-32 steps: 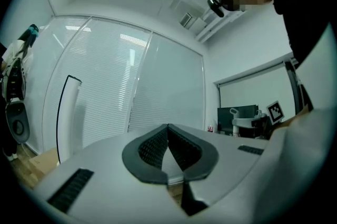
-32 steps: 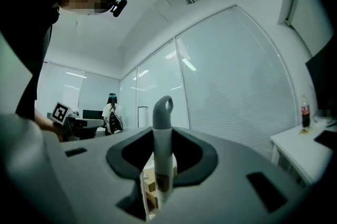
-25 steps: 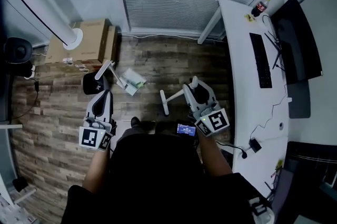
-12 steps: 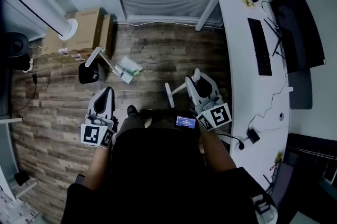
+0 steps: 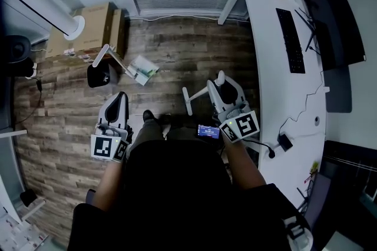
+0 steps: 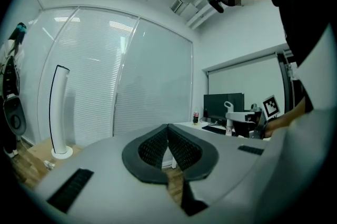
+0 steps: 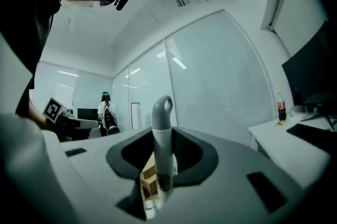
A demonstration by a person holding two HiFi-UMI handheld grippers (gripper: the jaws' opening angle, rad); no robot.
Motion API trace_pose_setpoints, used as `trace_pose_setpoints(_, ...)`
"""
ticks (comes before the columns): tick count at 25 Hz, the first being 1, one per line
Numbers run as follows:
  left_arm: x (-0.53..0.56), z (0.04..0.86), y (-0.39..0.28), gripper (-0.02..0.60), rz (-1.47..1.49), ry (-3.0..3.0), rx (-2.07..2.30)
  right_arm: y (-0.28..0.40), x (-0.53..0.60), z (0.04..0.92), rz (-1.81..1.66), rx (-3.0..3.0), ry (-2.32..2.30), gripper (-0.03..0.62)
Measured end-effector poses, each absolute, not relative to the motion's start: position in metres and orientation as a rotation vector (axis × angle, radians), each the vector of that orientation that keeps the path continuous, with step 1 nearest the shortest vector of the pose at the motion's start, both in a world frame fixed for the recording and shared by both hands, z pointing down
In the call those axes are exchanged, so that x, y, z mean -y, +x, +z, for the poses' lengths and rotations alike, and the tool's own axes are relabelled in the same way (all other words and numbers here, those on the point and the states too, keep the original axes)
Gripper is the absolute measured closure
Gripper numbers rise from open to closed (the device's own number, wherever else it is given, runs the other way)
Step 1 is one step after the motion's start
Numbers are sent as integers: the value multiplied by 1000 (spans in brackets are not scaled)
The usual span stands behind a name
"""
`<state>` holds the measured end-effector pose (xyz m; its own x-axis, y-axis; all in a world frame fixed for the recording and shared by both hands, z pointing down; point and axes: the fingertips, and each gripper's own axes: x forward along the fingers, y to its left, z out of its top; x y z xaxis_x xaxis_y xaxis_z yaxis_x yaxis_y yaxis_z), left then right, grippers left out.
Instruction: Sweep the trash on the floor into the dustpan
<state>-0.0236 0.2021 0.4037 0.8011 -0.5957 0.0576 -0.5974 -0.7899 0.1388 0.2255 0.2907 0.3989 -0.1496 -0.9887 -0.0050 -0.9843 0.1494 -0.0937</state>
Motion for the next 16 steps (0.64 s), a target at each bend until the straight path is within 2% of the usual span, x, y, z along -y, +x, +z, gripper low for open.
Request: trace_pose_setpoints(16, -216, 399, -24, 586, -49, 2822, 937, 223, -304, 401, -93, -2312, -2014, 491)
